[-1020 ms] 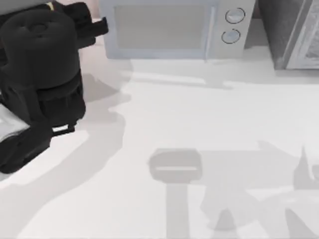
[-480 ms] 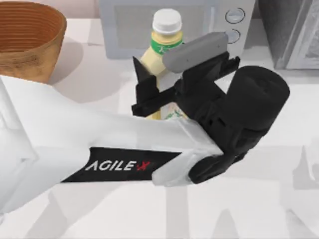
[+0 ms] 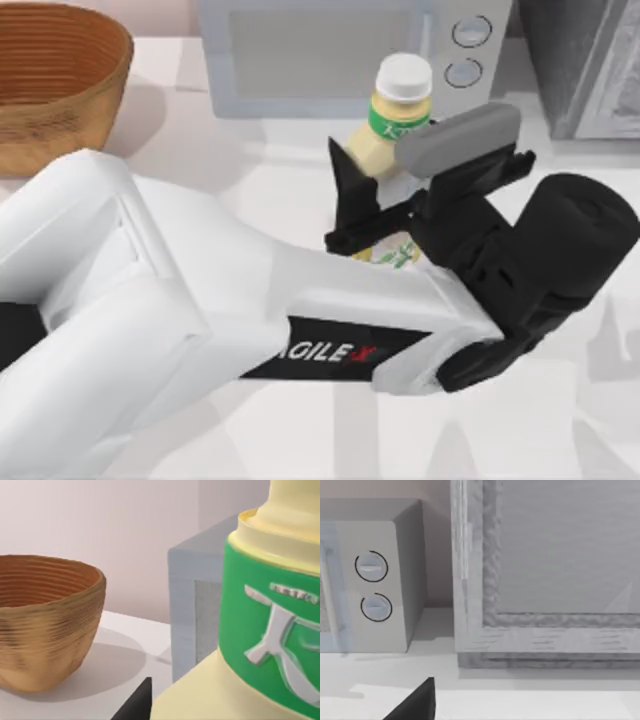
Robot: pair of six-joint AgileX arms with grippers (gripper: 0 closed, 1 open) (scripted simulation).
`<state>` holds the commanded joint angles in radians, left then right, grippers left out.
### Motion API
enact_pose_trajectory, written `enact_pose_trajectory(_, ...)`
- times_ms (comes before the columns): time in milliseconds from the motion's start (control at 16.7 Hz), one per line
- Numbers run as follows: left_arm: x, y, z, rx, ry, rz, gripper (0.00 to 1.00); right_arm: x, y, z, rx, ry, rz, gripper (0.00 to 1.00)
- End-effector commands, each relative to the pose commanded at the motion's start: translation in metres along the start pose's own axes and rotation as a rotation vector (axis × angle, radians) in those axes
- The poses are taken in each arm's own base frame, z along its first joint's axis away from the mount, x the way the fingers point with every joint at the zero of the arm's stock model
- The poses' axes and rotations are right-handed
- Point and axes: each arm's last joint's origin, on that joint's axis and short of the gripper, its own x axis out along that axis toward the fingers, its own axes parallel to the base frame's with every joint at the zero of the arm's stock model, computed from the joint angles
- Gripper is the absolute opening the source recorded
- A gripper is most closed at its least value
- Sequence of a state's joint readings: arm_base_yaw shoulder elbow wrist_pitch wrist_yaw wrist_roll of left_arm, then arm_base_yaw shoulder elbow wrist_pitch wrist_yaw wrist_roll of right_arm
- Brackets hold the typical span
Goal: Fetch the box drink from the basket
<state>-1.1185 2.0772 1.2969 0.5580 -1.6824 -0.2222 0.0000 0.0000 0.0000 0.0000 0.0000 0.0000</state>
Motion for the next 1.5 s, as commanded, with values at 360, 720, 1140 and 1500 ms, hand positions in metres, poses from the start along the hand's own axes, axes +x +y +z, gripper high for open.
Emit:
enact_pose_trajectory(360, 0.007, -0.015, -0.016, 0.034, 0.014, -0.072, 0.0, 0.0, 0.0, 0.0, 0.0, 0.0, 0.0, 1.0)
enact_pose_trajectory(720, 0.029, -0.007, -0.04, -0.005, 0.001, -0.023, 0.0, 0.0, 0.0, 0.0, 0.0, 0.0, 0.0, 1.0)
enact_pose_trajectory(1140, 0.042, 0.001, -0.049, 0.0, 0.0, 0.0, 0.0, 0.0, 0.0, 0.0, 0.0, 0.0, 0.0, 1.0)
enact_pose_trajectory(1500, 0.042, 0.001, -0.049, 0.0, 0.0, 0.0, 0.3, 0.0, 0.0, 0.0, 0.0, 0.0, 0.0, 1.0)
